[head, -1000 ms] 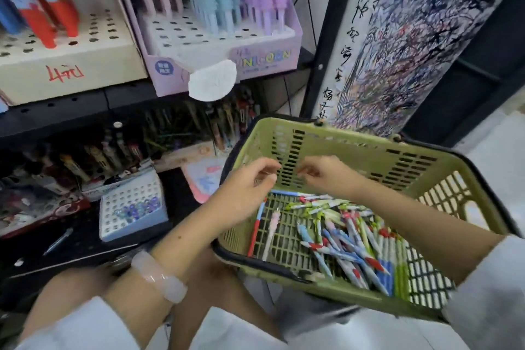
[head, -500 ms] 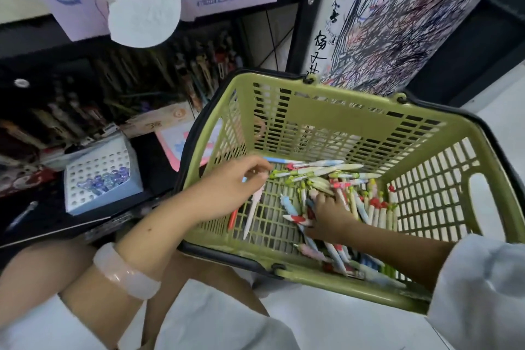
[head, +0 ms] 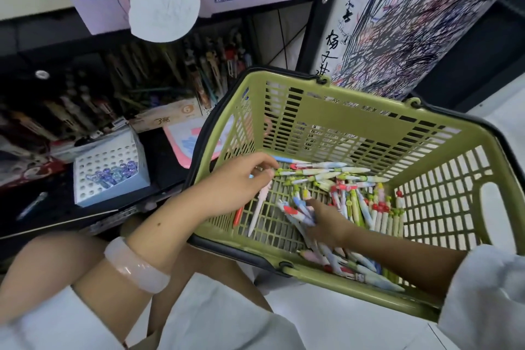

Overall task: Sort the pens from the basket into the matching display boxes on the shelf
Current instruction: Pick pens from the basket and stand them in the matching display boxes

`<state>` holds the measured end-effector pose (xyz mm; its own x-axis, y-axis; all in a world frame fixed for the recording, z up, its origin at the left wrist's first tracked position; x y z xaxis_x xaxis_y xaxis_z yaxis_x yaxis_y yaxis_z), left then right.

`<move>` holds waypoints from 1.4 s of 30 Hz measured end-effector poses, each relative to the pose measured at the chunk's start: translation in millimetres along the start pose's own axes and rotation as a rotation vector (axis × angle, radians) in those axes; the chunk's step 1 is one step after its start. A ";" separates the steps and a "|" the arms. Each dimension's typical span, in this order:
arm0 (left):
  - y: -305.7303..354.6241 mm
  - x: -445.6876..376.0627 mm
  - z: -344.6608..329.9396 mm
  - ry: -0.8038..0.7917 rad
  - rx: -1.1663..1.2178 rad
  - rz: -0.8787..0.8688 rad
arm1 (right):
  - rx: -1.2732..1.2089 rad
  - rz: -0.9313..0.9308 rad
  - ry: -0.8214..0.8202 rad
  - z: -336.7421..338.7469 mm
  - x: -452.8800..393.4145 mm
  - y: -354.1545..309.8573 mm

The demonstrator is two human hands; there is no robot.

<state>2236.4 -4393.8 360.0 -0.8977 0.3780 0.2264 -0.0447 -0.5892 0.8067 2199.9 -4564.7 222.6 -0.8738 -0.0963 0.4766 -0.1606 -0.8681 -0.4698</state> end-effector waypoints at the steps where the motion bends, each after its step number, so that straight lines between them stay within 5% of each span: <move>1: 0.9 0.5 1.1 0.006 0.019 0.008 | -0.049 -0.003 0.009 11.7 -1.4 -8.3; 8: 2.8 8.2 -4.0 -0.010 0.358 0.242 | -1.103 0.025 0.063 93.4 11.1 -103.3; 11: 14.0 11.3 -7.9 -0.064 0.588 0.241 | -1.271 0.111 0.050 109.2 21.0 -146.2; 22: 39.5 48.3 62.6 0.267 0.680 -0.095 | -0.841 0.509 0.383 143.5 64.0 -243.5; 29: 39.3 78.8 118.9 0.479 0.783 -0.173 | -0.980 0.480 0.301 146.3 75.9 -281.3; 38: 25.2 128.4 168.8 0.614 0.703 -0.183 | -0.839 0.506 0.177 110.8 82.0 -356.6; 42: 1.4 153.1 201.3 0.703 0.842 -0.114 | -0.552 0.786 0.486 127.8 101.9 -386.4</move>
<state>2187.2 -4193.0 505.6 -0.9684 -0.2487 -0.0186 -0.0699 0.1993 0.9774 2231.6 -4301.4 547.7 -0.8916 -0.2218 -0.3947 0.4472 -0.2955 -0.8442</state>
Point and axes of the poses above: each hand's wrist, its own x-axis away from the middle knuckle, its own z-axis out of the back of the hand, y = z × x, the point moved 7 cm from there along -x, towards the middle knuckle, and after that the axes turned 9 degrees about y, right-handed, at the moved point
